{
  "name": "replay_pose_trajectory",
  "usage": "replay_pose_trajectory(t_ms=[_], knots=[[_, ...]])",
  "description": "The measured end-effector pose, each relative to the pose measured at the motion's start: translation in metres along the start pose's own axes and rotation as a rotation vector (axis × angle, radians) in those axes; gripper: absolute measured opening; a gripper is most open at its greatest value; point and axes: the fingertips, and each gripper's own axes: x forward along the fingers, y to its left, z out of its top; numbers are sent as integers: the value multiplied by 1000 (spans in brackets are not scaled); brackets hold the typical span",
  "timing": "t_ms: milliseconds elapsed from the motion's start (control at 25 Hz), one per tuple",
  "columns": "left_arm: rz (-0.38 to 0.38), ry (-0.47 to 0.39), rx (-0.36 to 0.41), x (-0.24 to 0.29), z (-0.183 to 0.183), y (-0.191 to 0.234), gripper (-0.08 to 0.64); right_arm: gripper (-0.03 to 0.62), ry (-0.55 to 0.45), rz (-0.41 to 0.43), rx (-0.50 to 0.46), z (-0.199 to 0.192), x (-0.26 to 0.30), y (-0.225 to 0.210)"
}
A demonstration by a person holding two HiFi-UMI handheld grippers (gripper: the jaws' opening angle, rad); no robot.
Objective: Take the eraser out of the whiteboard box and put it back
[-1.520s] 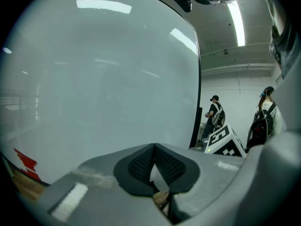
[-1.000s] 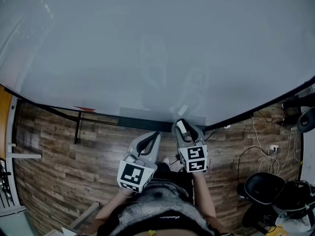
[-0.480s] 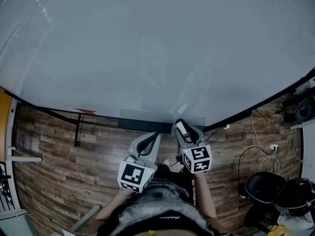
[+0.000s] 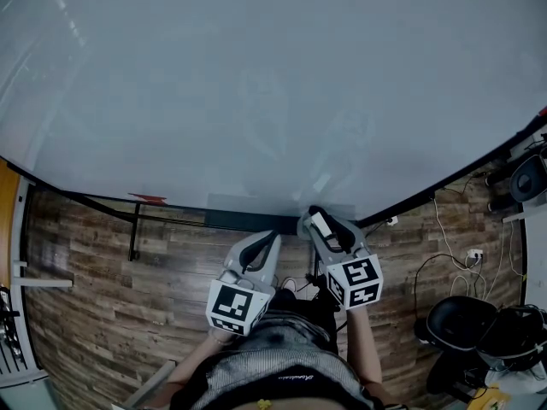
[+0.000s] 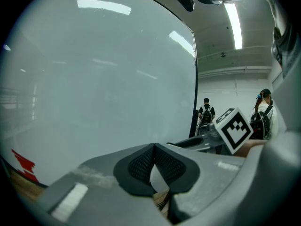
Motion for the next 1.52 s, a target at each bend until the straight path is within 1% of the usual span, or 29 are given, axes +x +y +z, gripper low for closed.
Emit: replay_pose_trajectory(t_ms=[200, 440, 880, 1520], knots=[[-4, 9, -4, 1, -1, 0, 0, 164, -19, -6, -7, 18, -14, 1], [-7, 16, 12, 2, -1, 1, 0, 165, -45, 2, -16, 38, -28, 6], [-17, 22, -2, 6, -4, -3, 0, 164, -73, 20, -27, 53, -42, 12], [-3, 30, -7, 5, -7, 1, 0, 164, -89, 44, -44, 67, -44, 18]])
